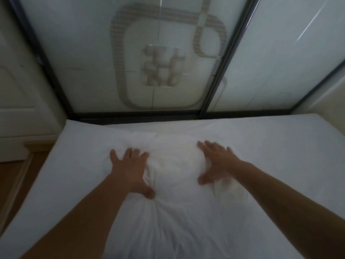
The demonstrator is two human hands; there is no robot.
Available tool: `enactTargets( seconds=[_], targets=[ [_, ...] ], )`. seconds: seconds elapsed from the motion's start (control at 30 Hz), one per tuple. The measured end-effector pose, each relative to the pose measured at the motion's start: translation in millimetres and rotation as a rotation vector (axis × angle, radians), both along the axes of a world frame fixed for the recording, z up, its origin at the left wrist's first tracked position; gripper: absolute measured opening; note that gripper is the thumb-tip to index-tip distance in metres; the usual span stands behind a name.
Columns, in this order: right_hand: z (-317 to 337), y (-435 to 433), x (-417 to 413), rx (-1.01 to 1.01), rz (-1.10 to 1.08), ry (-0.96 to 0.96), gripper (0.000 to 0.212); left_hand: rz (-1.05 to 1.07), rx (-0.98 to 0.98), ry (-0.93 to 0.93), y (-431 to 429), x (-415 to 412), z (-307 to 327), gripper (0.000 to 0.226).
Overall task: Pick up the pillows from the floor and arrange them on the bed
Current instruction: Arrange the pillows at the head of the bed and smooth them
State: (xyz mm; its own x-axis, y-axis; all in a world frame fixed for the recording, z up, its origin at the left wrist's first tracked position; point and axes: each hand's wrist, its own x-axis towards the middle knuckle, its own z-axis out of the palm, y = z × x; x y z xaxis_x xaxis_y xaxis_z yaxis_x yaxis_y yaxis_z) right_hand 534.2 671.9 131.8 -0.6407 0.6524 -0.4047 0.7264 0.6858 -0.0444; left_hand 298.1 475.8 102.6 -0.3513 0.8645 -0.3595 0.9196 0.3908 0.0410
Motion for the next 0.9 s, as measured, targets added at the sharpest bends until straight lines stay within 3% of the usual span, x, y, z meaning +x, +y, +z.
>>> enactTargets(
  seconds=[0.1, 0.23, 0.3, 0.4, 0.6, 0.77, 0.9],
  targets=[
    [-19, -4, -17, -0.017, 0.0, -0.011, 0.116, -0.008, 0.039, 0.036, -3, 1, 1, 0.1],
    [-33, -20, -16, 0.062, -0.184, 0.263, 0.047, -0.066, 0.209, 0.173, -3, 12, 16, 0.029],
    [-35, -34, -11, 0.136, -0.247, 0.398, 0.022, -0.112, 0.37, 0.175, -16, 21, 23, 0.012],
    [-15, -41, -2, 0.195, -0.317, 0.561, 0.004, -0.025, 0.56, 0.129, -33, 35, 31, 0.023],
    [91, -4, 31, 0.459, -0.314, 0.775, 0.008, 0.129, 0.737, 0.056, 9, 64, 122, 0.011],
    [190, 48, 99, 0.952, -0.255, 1.059, 0.011, -0.072, 0.975, 0.268, 75, 129, 213, 0.02],
    [192, 55, 168, 1.08, -0.235, 1.008, 0.014, -0.231, 1.056, 0.398, 92, 186, 212, 0.02]
  ],
)
